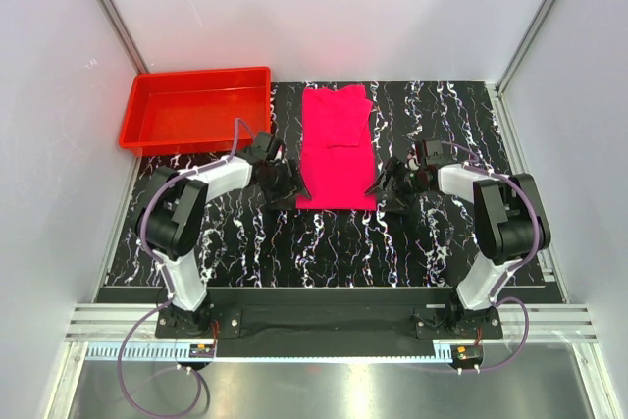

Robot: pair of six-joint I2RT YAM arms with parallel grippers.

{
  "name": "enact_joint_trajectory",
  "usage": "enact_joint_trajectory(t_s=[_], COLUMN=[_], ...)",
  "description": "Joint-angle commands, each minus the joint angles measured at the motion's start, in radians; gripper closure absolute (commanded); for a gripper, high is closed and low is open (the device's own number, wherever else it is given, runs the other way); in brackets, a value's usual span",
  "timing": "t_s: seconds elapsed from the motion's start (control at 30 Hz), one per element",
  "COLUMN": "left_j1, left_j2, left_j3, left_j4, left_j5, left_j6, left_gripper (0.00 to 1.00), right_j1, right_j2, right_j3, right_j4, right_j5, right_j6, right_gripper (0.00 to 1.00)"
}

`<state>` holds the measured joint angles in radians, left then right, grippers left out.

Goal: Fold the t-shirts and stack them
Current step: Fold the tshirt

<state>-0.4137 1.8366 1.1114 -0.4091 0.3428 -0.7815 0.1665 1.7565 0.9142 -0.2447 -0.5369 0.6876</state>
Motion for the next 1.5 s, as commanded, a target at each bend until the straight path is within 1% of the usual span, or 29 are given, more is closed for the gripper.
enact_joint_trajectory(t_s=[0.0,0.1,0.13,0.2,0.3,0.33,0.37,0.43,0.47,0.5,0.57,0.6,0.63,0.67,0.7,0.73,0.77,0.8,0.87,0.93,0.97,1.03,1.07,1.13,1.23,1.3,1.37,1.4,1.47], left_j1=[-0.008,-0.037,-0.057,-0.068,-0.092,-0.105,-0.117,-0.151,-0.157,-0.160,-0.160,-0.160,-0.160,-0.160,-0.160,-0.160,-0.160,-0.160,-0.162,-0.160,-0.160,-0.160,-0.160,-0.160,-0.160,-0.160,-0.160,-0.160,-0.160], left_j2=[-0.020,-0.054,-0.084,-0.117,-0.218,-0.246,-0.311,-0.374,-0.440,-0.470,-0.560,-0.592,-0.623,-0.649,-0.699,-0.720,-0.741,-0.775,-0.809,-0.859,-0.878,-0.924,-0.936,-0.950,-0.944,-0.939,-0.947,-0.950,-0.955], left_j3=[-0.074,-0.088,-0.093,-0.113,-0.134,-0.139,-0.145,-0.168,-0.182,-0.215,-0.245,-0.261,-0.287,-0.304,-0.315,-0.326,-0.331,-0.334,-0.332,-0.331,-0.341,-0.349,-0.352,-0.355,-0.354,-0.360,-0.367,-0.372,-0.380], left_j4=[-0.027,-0.048,-0.068,-0.074,-0.083,-0.079,-0.076,-0.057,-0.040,-0.005,0.018,0.039,0.053,0.070,0.094,0.098,0.102,0.113,0.122,0.138,0.166,0.188,0.194,0.196,0.179,0.173,0.177,0.187,0.187], left_j5=[-0.140,-0.209,-0.273,-0.315,-0.422,-0.445,-0.468,-0.533,-0.545,-0.550,-0.568,-0.583,-0.588,-0.590,-0.590,-0.596,-0.599,-0.600,-0.597,-0.585,-0.559,-0.547,-0.533,-0.531,-0.531,-0.522,-0.508,-0.501,-0.493], left_j6=[0.108,0.185,0.204,0.241,0.274,0.307,0.326,0.378,0.395,0.406,0.429,0.435,0.448,0.461,0.468,0.476,0.482,0.484,0.485,0.481,0.482,0.488,0.493,0.504,0.519,0.524,0.521,0.513,0.507], left_gripper=[0.26,0.25,0.24,0.23,0.23,0.23,0.23,0.22,0.21,0.21,0.20,0.20,0.20,0.20,0.20,0.20,0.20,0.20,0.20,0.21,0.23,0.25,0.26,0.29,0.32,0.33,0.33,0.33,0.34], right_j1=[0.011,0.019,0.027,0.033,0.057,0.091,0.103,0.125,0.169,0.195,0.267,0.287,0.304,0.344,0.366,0.384,0.392,0.402,0.412,0.412,0.413,0.413,0.415,0.421,0.436,0.445,0.455,0.459,0.472], right_j2=[-0.006,-0.052,-0.067,-0.109,-0.181,-0.205,-0.250,-0.294,-0.339,-0.362,-0.426,-0.449,-0.472,-0.526,-0.551,-0.574,-0.609,-0.624,-0.658,-0.692,-0.701,-0.724,-0.730,-0.739,-0.726,-0.720,-0.681,-0.660,-0.603], right_j3=[-0.018,-0.028,-0.029,-0.025,-0.003,0.002,0.032,0.067,0.081,0.080,0.043,0.028,-0.013,-0.040,-0.067,-0.113,-0.135,-0.153,-0.211,-0.276,-0.296,-0.334,-0.348,-0.383,-0.419,-0.458,-0.472,-0.475,-0.501], right_j4=[-0.054,-0.070,-0.076,-0.100,-0.148,-0.160,-0.206,-0.232,-0.223,-0.209,-0.157,-0.140,-0.096,-0.068,-0.041,-0.004,0.001,-0.007,0.005,0.036,0.048,0.090,0.100,0.126,0.156,0.195,0.267,0.284,0.378], right_j5=[0.198,0.236,0.256,0.276,0.313,0.369,0.386,0.384,0.390,0.435,0.477,0.494,0.502,0.511,0.572,0.584,0.571,0.510,0.503,0.493,0.480,0.431,0.413,0.358,0.344,0.348,0.345,0.368,0.403], right_j6=[-0.169,-0.244,-0.263,-0.321,-0.393,-0.416,-0.430,-0.463,-0.488,-0.563,-0.644,-0.730,-0.770,-0.859,-0.905,-0.949,-1.061,-1.124,-1.250,-1.319,-1.373,-1.398,-1.424,-1.453,-1.499,-1.545,-1.580,-1.589,-1.611], right_gripper=[0.20,0.17,0.16,0.10,0.06,0.05,0.05,0.03,0.00,0.00,0.00,0.00,0.01,0.00,0.00,0.00,0.00,0.00,0.00,0.00,0.02,0.08,0.14,0.19,0.22,0.22,0.22,0.24,0.24])
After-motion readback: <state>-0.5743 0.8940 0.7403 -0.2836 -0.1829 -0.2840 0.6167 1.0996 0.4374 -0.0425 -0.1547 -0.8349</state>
